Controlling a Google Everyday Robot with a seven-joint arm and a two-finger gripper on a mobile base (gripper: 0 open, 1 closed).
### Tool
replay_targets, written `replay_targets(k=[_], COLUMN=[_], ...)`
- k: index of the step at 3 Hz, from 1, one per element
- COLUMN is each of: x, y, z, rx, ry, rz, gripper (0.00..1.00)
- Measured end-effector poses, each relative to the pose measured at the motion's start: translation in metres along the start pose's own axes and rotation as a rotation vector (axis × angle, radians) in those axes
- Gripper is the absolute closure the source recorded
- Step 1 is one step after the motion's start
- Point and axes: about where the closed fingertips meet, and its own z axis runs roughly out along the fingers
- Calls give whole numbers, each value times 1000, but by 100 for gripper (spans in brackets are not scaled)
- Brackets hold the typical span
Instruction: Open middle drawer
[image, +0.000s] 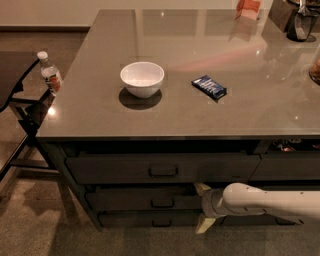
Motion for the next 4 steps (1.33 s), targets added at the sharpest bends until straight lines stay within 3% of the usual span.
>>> replay_targets(k=[1, 2, 4], x=[19, 19, 19], y=[-10, -10, -10], z=[30, 30, 30], rx=[13, 13, 13], ry=[30, 30, 30], rz=[29, 29, 29], gripper=[0, 0, 41])
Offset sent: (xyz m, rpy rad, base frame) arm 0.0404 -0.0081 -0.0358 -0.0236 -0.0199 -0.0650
